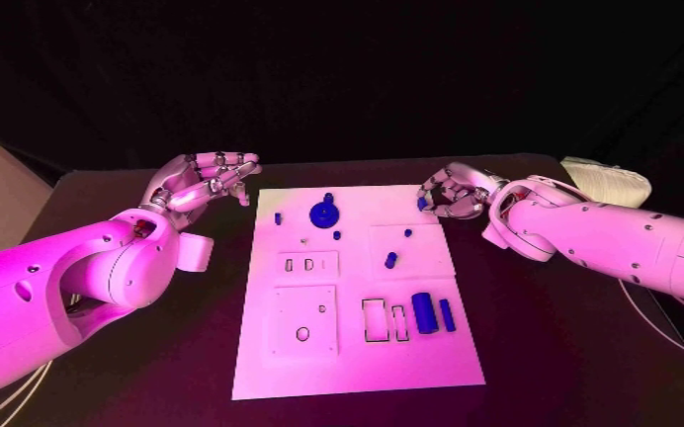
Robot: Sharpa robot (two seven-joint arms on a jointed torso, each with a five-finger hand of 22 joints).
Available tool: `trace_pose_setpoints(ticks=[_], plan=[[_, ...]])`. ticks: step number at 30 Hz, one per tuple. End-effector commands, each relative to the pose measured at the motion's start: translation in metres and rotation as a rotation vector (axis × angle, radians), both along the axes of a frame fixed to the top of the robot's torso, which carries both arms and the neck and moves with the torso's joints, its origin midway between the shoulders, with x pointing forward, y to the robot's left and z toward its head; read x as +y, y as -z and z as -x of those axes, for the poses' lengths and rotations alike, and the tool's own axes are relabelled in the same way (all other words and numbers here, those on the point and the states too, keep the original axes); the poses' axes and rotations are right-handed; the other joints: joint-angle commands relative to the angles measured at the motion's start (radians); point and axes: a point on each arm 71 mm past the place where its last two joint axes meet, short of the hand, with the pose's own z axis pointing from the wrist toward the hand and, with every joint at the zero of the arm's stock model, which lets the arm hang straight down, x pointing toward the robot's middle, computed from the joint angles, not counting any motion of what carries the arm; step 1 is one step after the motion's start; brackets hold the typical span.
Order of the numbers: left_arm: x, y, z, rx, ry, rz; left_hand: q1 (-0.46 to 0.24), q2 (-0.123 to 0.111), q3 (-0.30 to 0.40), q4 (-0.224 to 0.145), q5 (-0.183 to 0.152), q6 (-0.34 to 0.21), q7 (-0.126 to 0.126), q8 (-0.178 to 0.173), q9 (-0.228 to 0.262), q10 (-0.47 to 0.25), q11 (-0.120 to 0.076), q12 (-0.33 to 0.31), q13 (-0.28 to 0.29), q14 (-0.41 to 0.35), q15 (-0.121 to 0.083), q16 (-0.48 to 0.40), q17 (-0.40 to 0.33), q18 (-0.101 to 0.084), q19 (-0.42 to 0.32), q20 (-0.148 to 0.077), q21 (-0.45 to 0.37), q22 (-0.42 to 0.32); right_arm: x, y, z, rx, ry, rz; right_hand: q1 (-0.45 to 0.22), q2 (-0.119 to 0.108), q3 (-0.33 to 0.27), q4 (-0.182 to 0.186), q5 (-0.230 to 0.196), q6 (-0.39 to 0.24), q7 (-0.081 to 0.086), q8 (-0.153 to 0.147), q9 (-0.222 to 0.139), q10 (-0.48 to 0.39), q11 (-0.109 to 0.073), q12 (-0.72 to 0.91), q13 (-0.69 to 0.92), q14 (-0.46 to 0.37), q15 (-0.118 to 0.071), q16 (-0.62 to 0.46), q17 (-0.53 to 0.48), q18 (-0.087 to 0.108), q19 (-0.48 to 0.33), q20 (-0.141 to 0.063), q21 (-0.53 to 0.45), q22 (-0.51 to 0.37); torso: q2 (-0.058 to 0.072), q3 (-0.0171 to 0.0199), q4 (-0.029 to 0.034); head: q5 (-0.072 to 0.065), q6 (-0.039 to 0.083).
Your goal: Assemble the parts on the task board
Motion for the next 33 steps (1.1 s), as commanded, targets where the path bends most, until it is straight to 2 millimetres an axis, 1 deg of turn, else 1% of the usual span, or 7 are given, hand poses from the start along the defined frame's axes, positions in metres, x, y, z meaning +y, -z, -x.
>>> trace_pose_setpoints(ticks=[1, 3, 13, 19, 23, 29, 33], plan=[[-0.002, -0.001, 0.001, -0.005, 0.017, 0.009, 0.001, 0.01, 0.001, -0.007, -0.005, -0.006, -0.001, -0.004, 0.002, -0.005, -0.002, -0.001, -0.001, -0.008, 0.0, 0.003, -0.001, 0.007, -0.009, -0.001, 0.003, 0.001, 0.002, 0.001, 0.0, 0.009, -0.018, 0.01, 0.002, 0.011, 0.009, -0.002, -0.005, 0.01, 0.0, 0.008, -0.001, 0.105, -0.008, 0.004, 0.262, 0.099, -0.008, 0.005, 0.228, -0.014, 0.105, -0.008, 0.005, 0.263, 0.0, 0.0004, 0.0003, -0.001, 0.0], [-0.002, -0.001, 0.001, -0.005, 0.017, 0.009, 0.001, 0.01, 0.001, -0.007, -0.005, -0.006, -0.001, -0.004, 0.002, -0.005, -0.002, -0.001, -0.001, -0.008, 0.0, 0.003, -0.001, 0.007, -0.009, -0.001, 0.003, 0.001, 0.003, 0.001, 0.0, 0.01, -0.019, 0.01, 0.0, 0.013, 0.023, -0.006, -0.008, 0.02, -0.004, 0.013, -0.001, 0.106, -0.011, 0.006, 0.263, 0.099, -0.012, 0.005, 0.229, -0.014, 0.105, -0.011, 0.005, 0.263, 0.0, 0.0001, 0.0007, -0.002, 0.0], [-0.002, -0.001, 0.001, -0.005, 0.016, 0.008, 0.001, 0.01, 0.001, -0.007, -0.005, -0.006, -0.001, -0.004, 0.002, -0.005, -0.002, -0.001, -0.001, -0.008, 0.0, 0.003, -0.001, 0.007, -0.009, -0.001, 0.003, 0.001, 0.004, 0.001, -0.001, 0.005, -0.009, 0.011, -0.005, 0.011, 0.031, -0.008, -0.011, 0.026, -0.006, 0.016, -0.001, 0.106, -0.013, 0.006, 0.263, 0.1, -0.014, 0.006, 0.231, -0.014, 0.105, -0.013, 0.005, 0.263, 0.0, 0.0, 0.0008, -0.004, 0.0], [-0.001, -0.001, 0.001, -0.004, 0.016, 0.008, 0.001, 0.01, 0.001, -0.007, -0.005, -0.006, -0.001, -0.004, 0.002, -0.005, -0.002, -0.001, -0.001, -0.008, 0.0, 0.003, -0.001, 0.007, -0.009, -0.001, 0.003, 0.001, 0.004, 0.0, -0.001, -0.018, 0.006, 0.009, -0.021, 0.013, 0.058, -0.016, -0.008, 0.056, -0.017, 0.035, 0.004, 0.106, -0.023, 0.006, 0.263, 0.1, -0.022, 0.006, 0.233, -0.014, 0.105, -0.021, 0.005, 0.263, 0.0, 0.0002, 0.0003, -0.004, -0.001], [-0.001, -0.001, 0.001, -0.004, 0.015, 0.008, 0.001, 0.01, 0.001, -0.007, -0.005, -0.006, -0.001, -0.004, 0.002, -0.005, -0.002, -0.001, -0.001, -0.008, 0.0, 0.003, -0.001, 0.007, -0.009, -0.001, 0.003, 0.001, 0.006, -0.003, -0.001, -0.05, 0.026, -0.003, -0.055, 0.007, 0.067, -0.014, 0.002, 0.077, -0.027, 0.054, 0.01, 0.106, -0.032, 0.006, 0.263, 0.101, -0.03, 0.008, 0.238, -0.014, 0.105, -0.028, 0.005, 0.263, -0.001, 0.0006, 0.0006, -0.004, -0.001], [-0.001, -0.001, 0.0, -0.004, 0.015, 0.007, 0.001, 0.01, 0.001, -0.007, -0.005, -0.006, -0.001, -0.004, 0.002, -0.005, -0.002, -0.001, -0.001, -0.008, 0.0, 0.003, -0.001, 0.007, -0.009, -0.001, 0.003, 0.001, 0.012, -0.007, 0.003, -0.101, 0.061, -0.037, -0.077, 0.001, 0.071, -0.012, 0.027, 0.082, -0.031, 0.065, 0.014, 0.106, -0.036, 0.006, 0.263, 0.102, -0.032, 0.009, 0.242, -0.014, 0.105, -0.031, 0.005, 0.263, -0.002, -0.0003, 0.0001, -0.006, -0.001], [0.0, -0.001, 0.0, -0.004, 0.013, 0.006, 0.001, 0.01, 0.001, -0.007, -0.005, -0.006, -0.001, -0.004, 0.002, -0.005, -0.002, -0.001, -0.001, -0.008, 0.0, 0.003, -0.001, 0.007, -0.009, -0.001, 0.003, 0.001, 0.018, -0.012, 0.009, -0.125, 0.085, -0.064, -0.087, -0.002, 0.073, -0.012, 0.039, 0.083, -0.033, 0.069, 0.015, 0.106, -0.038, 0.006, 0.263, 0.103, -0.032, 0.01, 0.246, -0.014, 0.105, -0.032, 0.005, 0.263, -0.004, -0.0007, -0.0025, -0.006, 0.0]])
